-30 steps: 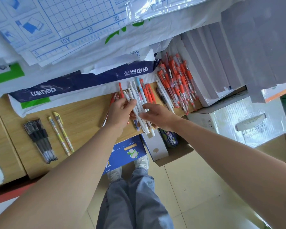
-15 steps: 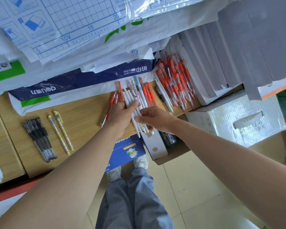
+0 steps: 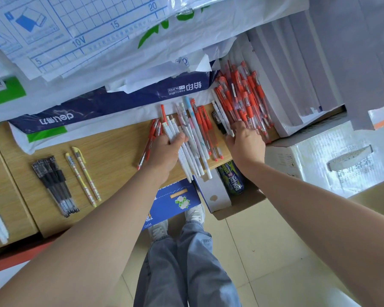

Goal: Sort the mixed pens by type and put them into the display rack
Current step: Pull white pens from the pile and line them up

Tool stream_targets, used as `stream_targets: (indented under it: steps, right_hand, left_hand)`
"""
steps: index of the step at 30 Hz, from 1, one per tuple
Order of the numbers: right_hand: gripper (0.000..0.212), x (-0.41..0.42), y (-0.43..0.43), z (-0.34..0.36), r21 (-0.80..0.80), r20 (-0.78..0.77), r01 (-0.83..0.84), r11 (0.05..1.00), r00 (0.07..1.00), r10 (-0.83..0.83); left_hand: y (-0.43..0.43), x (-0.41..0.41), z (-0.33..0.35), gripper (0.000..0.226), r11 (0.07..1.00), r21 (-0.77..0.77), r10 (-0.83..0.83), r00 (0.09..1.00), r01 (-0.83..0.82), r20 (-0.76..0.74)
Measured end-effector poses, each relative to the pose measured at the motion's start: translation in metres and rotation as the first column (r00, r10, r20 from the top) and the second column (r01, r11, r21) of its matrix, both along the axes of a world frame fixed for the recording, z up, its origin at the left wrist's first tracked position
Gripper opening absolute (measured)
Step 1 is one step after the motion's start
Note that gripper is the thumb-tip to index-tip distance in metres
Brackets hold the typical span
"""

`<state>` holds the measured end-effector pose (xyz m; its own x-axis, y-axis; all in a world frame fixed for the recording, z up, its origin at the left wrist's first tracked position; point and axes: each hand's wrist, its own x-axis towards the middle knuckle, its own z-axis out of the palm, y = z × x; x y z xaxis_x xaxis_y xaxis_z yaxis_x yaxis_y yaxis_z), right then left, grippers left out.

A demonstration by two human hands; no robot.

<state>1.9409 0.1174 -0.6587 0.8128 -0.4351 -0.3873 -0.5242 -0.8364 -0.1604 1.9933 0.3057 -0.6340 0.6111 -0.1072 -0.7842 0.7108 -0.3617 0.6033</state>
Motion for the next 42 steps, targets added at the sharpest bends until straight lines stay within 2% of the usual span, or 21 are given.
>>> stream_targets:
  steps: [3,7,12,17,21,24,27,30,33,36,39,42]
  right_hand:
    - [0.023,0.004,0.005,-0.004,0.000,-0.039,0.017,1.000,0.999,-0.017]
    - [0.036,0.009,0.005,-0.002,0.069,-0.088,0.001,0.998,0.996,0.005]
    - [0.033,0.015,0.001,0.001,0.040,-0.135,-0.072,0.997,0.988,0.077]
    - [0.027,0.016,0.002,0.000,0.007,-0.111,-0.112,0.994,0.987,0.112]
    - [0.035,0.019,0.005,-0.002,-0.027,-0.117,-0.121,0.992,0.986,0.118]
    - [0.031,0.019,0.005,-0.004,-0.034,-0.113,-0.142,0.989,0.984,0.137]
    - [0.024,0.018,0.004,-0.003,-0.005,-0.042,-0.145,0.989,0.989,0.144]
    - [0.016,0.015,0.002,0.006,0.098,0.046,-0.157,0.983,0.987,0.154]
    - [0.019,0.008,0.004,0.020,0.319,0.091,-0.253,0.913,0.967,0.237]
    - [0.027,0.006,0.018,0.038,0.504,0.064,-0.316,0.804,0.942,0.330]
    - [0.029,0.010,0.044,0.054,0.603,-0.034,-0.292,0.742,0.920,0.390]
    - [0.027,0.016,0.077,0.068,0.712,-0.035,-0.269,0.648,0.909,0.416]
  left_hand:
    - [0.002,-0.001,-0.005,0.035,1.000,0.010,-0.006,1.000,0.006,0.009]
    - [0.002,0.000,-0.005,0.032,1.000,0.015,0.011,1.000,-0.011,-0.002]
    - [0.003,0.002,-0.004,0.038,0.999,0.007,0.048,0.999,-0.048,-0.008]
    - [0.006,0.003,-0.003,0.026,0.998,-0.010,0.063,0.998,-0.063,-0.001]
    - [0.008,0.001,-0.005,0.022,0.997,-0.020,0.076,0.997,-0.076,0.009]
    - [0.011,-0.001,-0.005,0.027,0.996,-0.022,0.084,0.996,-0.084,0.009]
    - [0.015,-0.003,-0.006,0.027,0.994,-0.026,0.107,0.994,-0.106,0.015]
    - [0.019,-0.007,-0.003,0.017,0.992,-0.034,0.122,0.993,-0.122,0.007]
    - [0.019,-0.008,0.006,0.019,0.989,-0.055,0.139,0.990,-0.139,0.003]
    - [0.021,-0.005,0.023,0.025,0.983,-0.065,0.169,0.986,-0.169,0.004]
    - [0.030,-0.005,0.031,0.023,0.977,-0.068,0.203,0.979,-0.201,0.018]
    - [0.048,-0.008,0.041,0.033,0.971,-0.052,0.235,0.971,-0.233,0.039]
